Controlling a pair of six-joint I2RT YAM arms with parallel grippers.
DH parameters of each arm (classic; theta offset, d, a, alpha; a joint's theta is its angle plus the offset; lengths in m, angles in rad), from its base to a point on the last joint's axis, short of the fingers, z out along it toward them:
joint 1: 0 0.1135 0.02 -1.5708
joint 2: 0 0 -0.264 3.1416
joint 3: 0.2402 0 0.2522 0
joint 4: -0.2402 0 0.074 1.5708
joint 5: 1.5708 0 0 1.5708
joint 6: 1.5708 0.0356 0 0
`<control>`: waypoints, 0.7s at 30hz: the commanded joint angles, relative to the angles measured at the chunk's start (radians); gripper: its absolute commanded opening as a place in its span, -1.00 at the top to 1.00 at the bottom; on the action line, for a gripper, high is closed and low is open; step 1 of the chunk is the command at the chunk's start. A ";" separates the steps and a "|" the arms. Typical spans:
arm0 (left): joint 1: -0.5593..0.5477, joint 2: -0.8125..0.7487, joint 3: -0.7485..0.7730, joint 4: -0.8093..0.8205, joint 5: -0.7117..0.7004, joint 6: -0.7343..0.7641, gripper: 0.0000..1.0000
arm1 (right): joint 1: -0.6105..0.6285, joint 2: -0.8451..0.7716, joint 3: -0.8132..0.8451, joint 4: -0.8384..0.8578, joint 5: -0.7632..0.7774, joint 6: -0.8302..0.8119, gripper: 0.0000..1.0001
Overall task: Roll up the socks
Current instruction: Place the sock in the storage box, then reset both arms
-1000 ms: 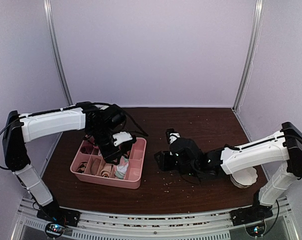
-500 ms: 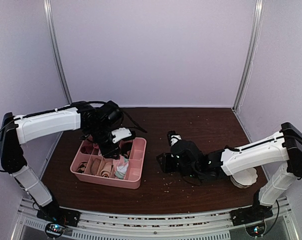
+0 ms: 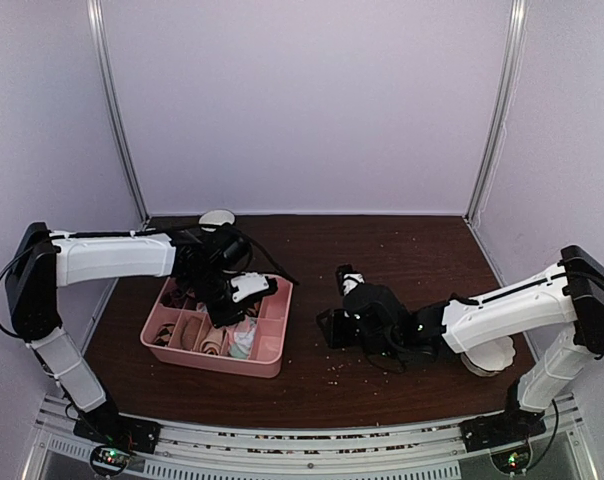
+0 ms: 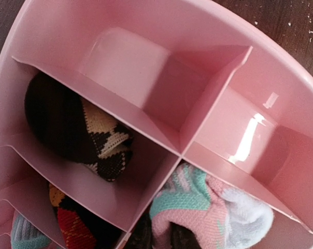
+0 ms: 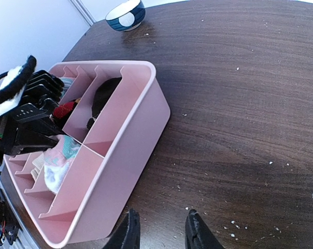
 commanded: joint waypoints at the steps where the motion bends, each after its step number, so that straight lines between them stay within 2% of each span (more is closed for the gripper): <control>1: 0.002 0.026 -0.030 -0.031 -0.018 0.038 0.69 | -0.010 -0.016 -0.013 0.017 0.006 0.007 0.36; 4: 0.003 -0.011 0.039 -0.087 -0.065 0.034 0.49 | -0.016 -0.037 -0.007 -0.002 0.009 -0.009 0.20; 6: 0.003 -0.056 0.099 -0.131 -0.124 0.026 0.32 | -0.021 -0.062 -0.007 -0.021 0.017 -0.022 -0.03; 7: 0.006 -0.080 0.129 -0.152 -0.157 0.025 0.27 | -0.024 -0.076 -0.008 -0.032 0.021 -0.030 -0.20; 9: 0.013 -0.139 0.171 -0.183 -0.232 0.026 0.21 | -0.035 -0.113 -0.013 -0.058 0.029 -0.043 -0.95; 10: 0.026 -0.170 0.183 -0.197 -0.241 0.035 0.10 | -0.042 -0.133 -0.018 -0.075 0.034 -0.046 -1.00; 11: 0.046 -0.207 0.188 -0.204 -0.252 0.049 -0.64 | -0.050 -0.158 -0.025 -0.089 0.039 -0.050 -1.00; 12: 0.069 -0.245 0.185 -0.204 -0.272 0.058 -0.92 | -0.058 -0.185 -0.034 -0.104 0.046 -0.053 -1.00; 14: 0.137 -0.343 0.155 -0.178 -0.313 0.076 -0.96 | -0.080 -0.247 -0.060 -0.140 0.061 -0.064 -0.99; 16: 0.251 -0.426 0.106 -0.121 -0.308 0.098 -0.96 | -0.097 -0.317 -0.078 -0.194 0.090 -0.086 -1.00; 19: 0.494 -0.498 0.042 -0.057 -0.182 0.108 -0.96 | -0.136 -0.435 -0.109 -0.311 0.165 -0.105 -0.99; 21: 0.640 -0.545 -0.044 0.061 -0.111 0.085 -0.96 | -0.169 -0.533 -0.139 -0.390 0.236 -0.118 -1.00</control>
